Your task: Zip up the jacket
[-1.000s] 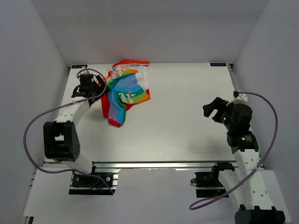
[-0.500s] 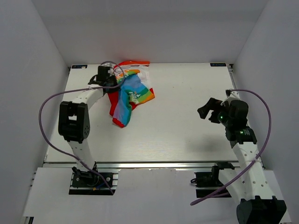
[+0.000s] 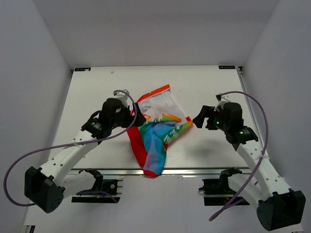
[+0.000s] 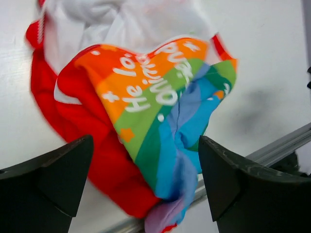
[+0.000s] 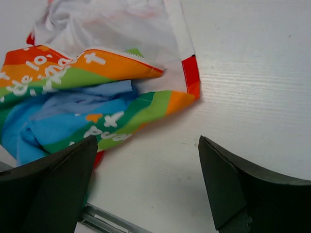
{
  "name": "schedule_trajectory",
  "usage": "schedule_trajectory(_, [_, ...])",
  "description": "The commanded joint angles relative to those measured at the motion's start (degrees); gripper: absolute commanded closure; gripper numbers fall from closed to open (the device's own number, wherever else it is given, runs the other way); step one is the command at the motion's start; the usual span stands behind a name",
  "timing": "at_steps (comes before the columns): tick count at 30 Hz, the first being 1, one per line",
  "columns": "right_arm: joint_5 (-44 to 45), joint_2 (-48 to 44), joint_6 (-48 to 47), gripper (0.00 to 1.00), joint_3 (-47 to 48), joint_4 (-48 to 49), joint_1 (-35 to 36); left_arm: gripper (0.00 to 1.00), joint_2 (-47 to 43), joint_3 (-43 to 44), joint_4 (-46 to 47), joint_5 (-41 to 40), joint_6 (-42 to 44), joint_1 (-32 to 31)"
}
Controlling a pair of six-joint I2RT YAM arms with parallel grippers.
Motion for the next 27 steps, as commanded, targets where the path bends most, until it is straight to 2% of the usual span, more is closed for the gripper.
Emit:
schedule_trajectory(1, [5.91,4.5,1.55,0.11,2.09,0.18,5.85,0.02,-5.73,-3.6,-7.23,-3.81,-3.35,0.0])
schedule_trajectory(3, [8.12,7.22,2.7,0.11,2.45,0.26,8.74,0.02,-7.75,-5.09,-10.2,-5.64,-4.85,0.0])
schedule_trajectory(8, [14.36,10.39,9.97,0.11,-0.62,2.54,10.17,0.02,-8.47,-9.57,-14.27,-11.61,-10.54,0.0])
schedule_trajectory(13, [18.67,13.83,15.0,0.11,-3.61,5.52,10.17,0.02,-3.21,-8.36,-14.45,-19.27,-16.62,0.0])
schedule_trajectory(21, [13.85,20.68,25.11,0.12,-8.89,22.12,10.43,0.02,-1.71,-13.18,-0.57,-21.04,-15.75,1.05])
schedule_trajectory(24, [13.76,23.14,25.29,0.37,-8.54,25.83,10.52,0.02,0.31,-14.67,1.46,-20.86,-16.97,2.01])
schedule_trajectory(27, [15.77,22.98,25.03,0.77,-8.36,26.45,10.43,0.02,0.68,-15.99,1.29,-19.9,-19.78,2.98])
